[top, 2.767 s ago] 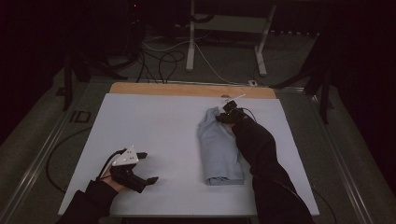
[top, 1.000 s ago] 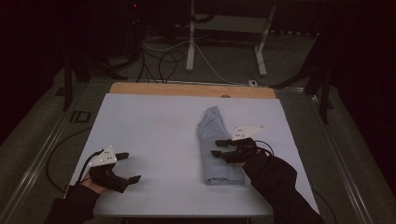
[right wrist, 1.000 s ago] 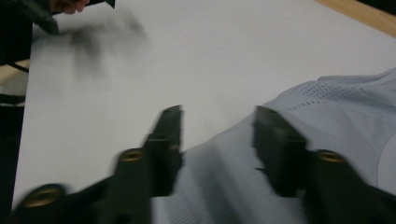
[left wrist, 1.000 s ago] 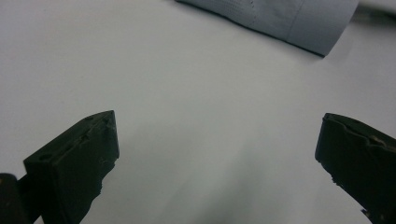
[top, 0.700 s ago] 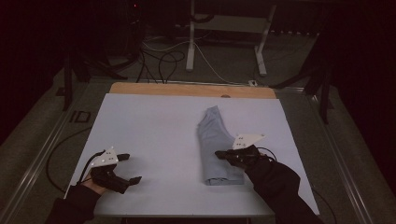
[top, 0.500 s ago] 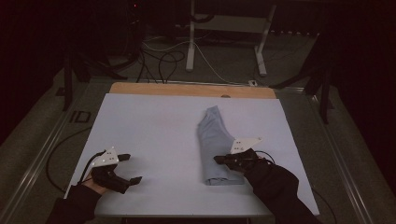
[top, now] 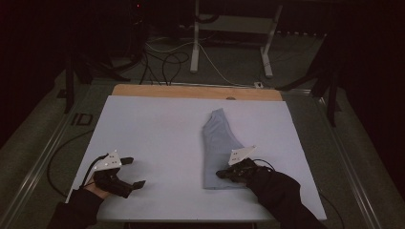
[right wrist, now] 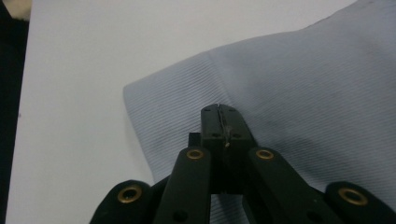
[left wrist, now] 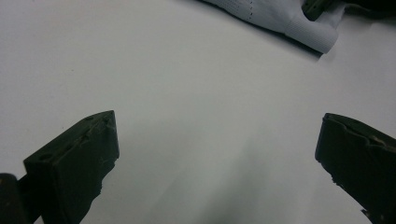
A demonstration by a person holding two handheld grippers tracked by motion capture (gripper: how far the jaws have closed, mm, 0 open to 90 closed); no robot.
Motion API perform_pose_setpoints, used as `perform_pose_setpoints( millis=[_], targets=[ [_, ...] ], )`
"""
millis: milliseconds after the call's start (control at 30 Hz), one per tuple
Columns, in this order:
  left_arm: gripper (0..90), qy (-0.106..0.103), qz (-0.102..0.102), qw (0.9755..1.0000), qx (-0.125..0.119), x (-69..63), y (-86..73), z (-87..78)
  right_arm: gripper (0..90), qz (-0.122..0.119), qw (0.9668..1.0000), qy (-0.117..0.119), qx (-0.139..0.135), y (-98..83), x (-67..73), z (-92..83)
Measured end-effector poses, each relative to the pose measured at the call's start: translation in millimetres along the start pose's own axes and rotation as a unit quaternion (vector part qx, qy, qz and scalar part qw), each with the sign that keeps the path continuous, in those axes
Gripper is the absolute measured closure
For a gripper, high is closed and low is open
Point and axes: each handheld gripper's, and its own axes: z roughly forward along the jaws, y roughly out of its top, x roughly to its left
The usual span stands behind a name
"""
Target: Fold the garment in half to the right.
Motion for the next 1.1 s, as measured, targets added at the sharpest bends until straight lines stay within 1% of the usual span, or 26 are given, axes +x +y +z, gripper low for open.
perform_pose_setpoints(
  millis=[67, 100, 167, 200, 267, 333, 400, 433, 467, 633, 733, 900, 933, 967, 1000, 1100],
  targets=[
    [0.7, 0.000, -0.001, 1.0000, -0.001, 0.3, 0.1, -0.5, 90.0, -0.008, 1.0000, -0.001, 0.004, -0.7, 3.5, 0.5],
    [0.7, 0.001, 0.000, 1.0000, -0.001, 0.2, 0.1, -0.6, 90.0, -0.003, 1.0000, -0.001, 0.003, -1.3, 5.4, 0.8],
    [0.7, 0.000, 0.001, 1.0000, -0.001, 0.0, 0.3, -0.9, 90.0, -0.004, 1.0000, 0.001, 0.005, -2.4, 6.2, 0.1],
    [0.7, 0.001, 0.001, 1.0000, -0.002, 0.1, 0.2, -1.1, 90.0, 0.001, 1.0000, 0.005, 0.004, -2.8, 7.7, -0.3],
    [0.7, 0.001, 0.000, 1.0000, -0.002, 0.3, 0.0, -1.3, 90.0, -0.011, 0.9999, 0.005, 0.005, -3.7, 9.3, -0.9],
    [0.7, 0.001, 0.001, 1.0000, -0.001, 0.0, 0.1, -1.2, 90.0, -0.014, 0.9998, 0.004, 0.011, -3.6, 13.6, -1.2],
    [0.7, 0.004, 0.000, 1.0000, -0.001, 0.4, 0.2, -1.4, 90.0, -0.017, 0.9998, 0.008, 0.010, -4.2, 16.7, -1.5],
    [0.6, 0.007, -0.004, 1.0000, -0.003, 0.8, 0.2, -1.5, 90.0, -0.017, 0.9998, 0.008, 0.010, -4.7, 16.8, -1.7],
    [0.4, 0.006, -0.006, 1.0000, -0.004, 1.3, 0.2, -1.9, 90.0, -0.016, 0.9998, 0.012, 0.007, -5.4, 16.3, -1.7],
    [0.5, 0.002, -0.003, 1.0000, -0.003, 0.9, -0.1, -2.3, 90.0, -0.011, 0.9997, 0.023, 0.004, -8.1, 19.7, -2.9],
    [0.4, -0.002, 0.001, 1.0000, 0.001, -0.4, 0.2, -1.3, 90.0, -0.014, 0.9995, 0.028, 0.002, -9.3, 20.4, -3.4],
    [0.5, -0.002, 0.001, 1.0000, 0.002, -1.0, 0.5, -1.1, 90.0, -0.021, 0.9994, 0.028, 0.005, -9.2, 22.8, -3.5],
    [0.4, -0.003, 0.000, 1.0000, 0.002, -0.8, 0.5, -1.2, 90.0, -0.021, 0.9993, 0.031, 0.002, -9.9, 21.9, -3.2],
    [0.5, -0.002, -0.001, 1.0000, 0.002, -0.9, 0.5, -1.1, 90.0, -0.015, 0.9993, 0.033, 0.001, -10.4, 21.1, -3.1],
    [0.5, -0.002, 0.000, 1.0000, 0.003, -1.3, 0.5, -1.0, 90.0, -0.016, 0.9993, 0.034, 0.001, -10.6, 20.8, -3.1],
    [0.5, -0.003, 0.002, 1.0000, 0.005, -1.5, 0.6, -0.6, 90.0, -0.024, 0.9992, 0.031, 0.003, -10.1, 21.0, -3.1]
  ],
)
